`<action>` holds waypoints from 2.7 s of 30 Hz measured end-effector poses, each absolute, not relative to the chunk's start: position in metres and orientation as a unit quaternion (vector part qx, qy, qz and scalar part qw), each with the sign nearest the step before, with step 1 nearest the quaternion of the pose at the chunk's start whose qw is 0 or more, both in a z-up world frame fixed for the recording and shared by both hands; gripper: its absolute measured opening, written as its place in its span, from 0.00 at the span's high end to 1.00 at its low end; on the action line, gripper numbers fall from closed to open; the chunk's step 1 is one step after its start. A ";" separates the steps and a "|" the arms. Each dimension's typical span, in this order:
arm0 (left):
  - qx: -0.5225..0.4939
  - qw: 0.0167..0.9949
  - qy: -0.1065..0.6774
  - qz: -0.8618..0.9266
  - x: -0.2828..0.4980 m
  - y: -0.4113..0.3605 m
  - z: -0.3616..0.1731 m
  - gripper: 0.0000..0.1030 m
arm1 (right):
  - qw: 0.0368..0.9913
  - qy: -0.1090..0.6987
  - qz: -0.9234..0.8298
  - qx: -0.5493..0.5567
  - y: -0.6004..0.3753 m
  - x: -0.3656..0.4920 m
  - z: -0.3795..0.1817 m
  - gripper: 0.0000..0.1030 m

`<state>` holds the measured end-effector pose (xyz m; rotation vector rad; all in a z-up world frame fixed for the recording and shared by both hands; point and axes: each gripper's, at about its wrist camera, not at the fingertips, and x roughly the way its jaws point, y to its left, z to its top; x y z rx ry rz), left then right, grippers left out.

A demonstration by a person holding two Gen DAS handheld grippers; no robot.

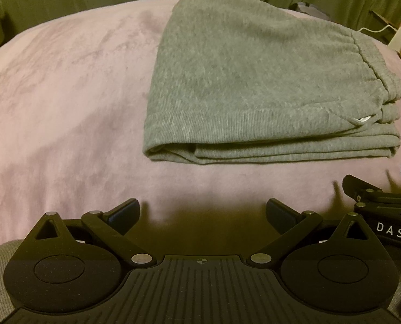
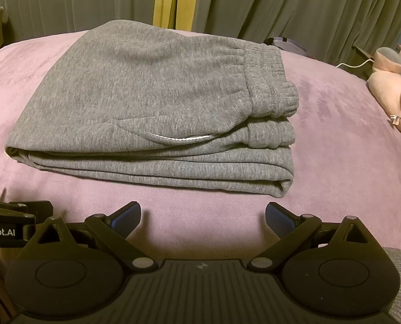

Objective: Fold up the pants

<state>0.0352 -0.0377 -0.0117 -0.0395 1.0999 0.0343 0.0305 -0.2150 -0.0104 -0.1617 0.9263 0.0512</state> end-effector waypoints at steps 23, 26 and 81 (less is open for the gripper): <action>-0.016 0.849 0.527 0.020 0.036 -0.038 -0.013 0.00 | 0.891 0.446 0.025 -0.074 -0.216 0.030 -0.010 0.04; -0.015 0.849 0.527 0.020 0.036 -0.038 -0.013 0.00 | 0.892 0.446 0.024 -0.074 -0.216 0.030 -0.010 0.04; -0.003 0.847 0.531 0.030 0.033 -0.040 -0.013 0.00 | 0.891 0.448 0.029 -0.067 -0.217 0.031 -0.010 0.04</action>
